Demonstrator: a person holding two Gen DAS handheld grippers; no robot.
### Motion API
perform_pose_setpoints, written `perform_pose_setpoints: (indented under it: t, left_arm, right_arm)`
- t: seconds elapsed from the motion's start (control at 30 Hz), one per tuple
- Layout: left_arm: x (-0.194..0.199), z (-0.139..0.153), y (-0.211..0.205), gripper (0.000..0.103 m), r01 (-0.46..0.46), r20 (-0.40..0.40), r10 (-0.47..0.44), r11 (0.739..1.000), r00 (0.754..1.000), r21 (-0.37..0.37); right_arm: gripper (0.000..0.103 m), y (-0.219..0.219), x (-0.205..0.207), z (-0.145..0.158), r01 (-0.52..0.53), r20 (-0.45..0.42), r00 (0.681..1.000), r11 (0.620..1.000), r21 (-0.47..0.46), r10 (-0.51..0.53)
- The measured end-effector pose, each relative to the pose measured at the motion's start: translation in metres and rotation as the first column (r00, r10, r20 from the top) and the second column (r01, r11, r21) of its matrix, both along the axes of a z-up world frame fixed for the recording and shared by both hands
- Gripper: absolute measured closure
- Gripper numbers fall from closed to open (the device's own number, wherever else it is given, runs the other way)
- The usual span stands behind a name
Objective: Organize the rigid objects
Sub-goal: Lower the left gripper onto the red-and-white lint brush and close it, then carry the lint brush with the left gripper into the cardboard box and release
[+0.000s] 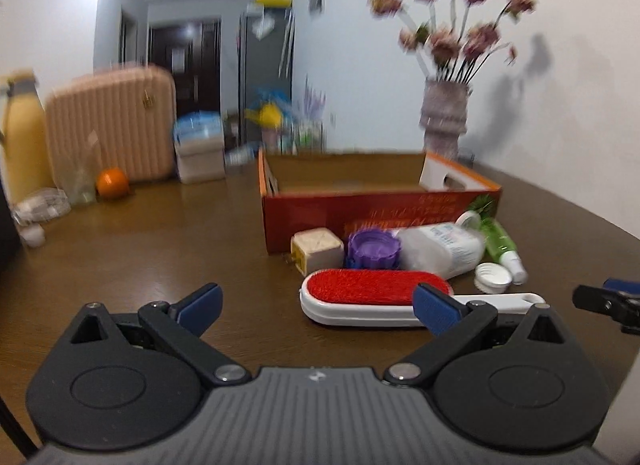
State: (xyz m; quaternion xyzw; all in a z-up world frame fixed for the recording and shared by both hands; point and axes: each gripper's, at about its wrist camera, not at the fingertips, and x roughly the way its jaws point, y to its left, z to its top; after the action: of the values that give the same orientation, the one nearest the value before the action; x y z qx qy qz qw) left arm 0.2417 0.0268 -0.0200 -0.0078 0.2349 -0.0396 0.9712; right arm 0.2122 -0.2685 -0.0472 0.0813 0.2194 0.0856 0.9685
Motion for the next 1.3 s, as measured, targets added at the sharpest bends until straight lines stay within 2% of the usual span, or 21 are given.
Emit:
perform_pose_setpoints:
  t: [0.07, 0.13, 0.2, 0.3, 0.37, 0.6, 0.7, 0.77, 1.07, 1.17, 1.3]
  left_arm:
    - [0.023, -0.003, 0.003, 0.0, 0.016, -0.048, -0.016, 1.0, 0.999, -0.02]
    - [0.044, -0.006, 0.004, 0.0, 0.041, -0.074, -0.043, 0.999, 0.996, -0.031]
    - [0.061, -0.01, 0.006, 0.005, 0.061, -0.102, -0.065, 0.997, 0.993, -0.037]
    - [0.079, -0.017, 0.009, 0.017, 0.09, -0.141, -0.099, 0.993, 0.985, -0.073]
    - [0.084, -0.022, 0.011, 0.03, 0.088, -0.164, -0.103, 0.991, 0.981, -0.096]
    - [0.084, -0.03, 0.02, 0.04, 0.109, -0.169, -0.147, 0.971, 0.975, -0.213]
    - [0.073, -0.03, 0.02, 0.043, 0.103, -0.162, -0.141, 0.969, 0.977, -0.223]
    - [0.06, -0.029, 0.02, 0.044, 0.098, -0.164, -0.137, 0.969, 0.977, -0.229]
    - [-0.014, -0.026, 0.02, 0.051, 0.069, -0.143, -0.108, 0.966, 0.984, -0.249]
    - [-0.036, -0.019, 0.021, 0.053, 0.068, -0.118, -0.102, 0.963, 0.988, -0.26]
    - [-0.064, -0.002, 0.015, 0.053, 0.082, -0.043, -0.095, 0.965, 0.995, -0.248]
  right_arm:
    - [0.055, -0.001, 0.015, -0.002, -0.023, -0.043, 0.999, 1.0, 0.008, 0.023]
    - [0.067, 0.003, 0.03, -0.006, -0.023, -0.081, 0.996, 1.0, -0.006, 0.022]
    - [0.069, 0.004, 0.042, -0.009, -0.033, -0.107, 0.994, 0.999, 0.002, 0.033]
    - [0.069, 0.007, 0.054, -0.012, -0.064, -0.127, 0.99, 0.998, 0.02, 0.066]
    - [0.069, 0.01, 0.061, -0.015, -0.075, -0.14, 0.987, 0.997, 0.013, 0.076]
    - [0.08, 0.002, 0.073, -0.023, -0.045, -0.158, 0.986, 0.996, 0.072, 0.056]
    - [0.082, 0.001, 0.074, -0.023, -0.042, -0.17, 0.984, 0.996, 0.077, 0.055]
    - [0.09, 0.001, 0.071, -0.023, -0.043, -0.173, 0.983, 0.996, 0.082, 0.056]
    - [0.091, -0.009, 0.027, -0.024, -0.055, -0.151, 0.986, 0.99, 0.134, 0.075]
    - [0.091, -0.013, 0.006, -0.02, -0.057, -0.115, 0.991, 0.986, 0.154, 0.075]
    - [0.091, -0.015, -0.022, -0.005, -0.055, -0.044, 0.997, 0.987, 0.149, 0.062]
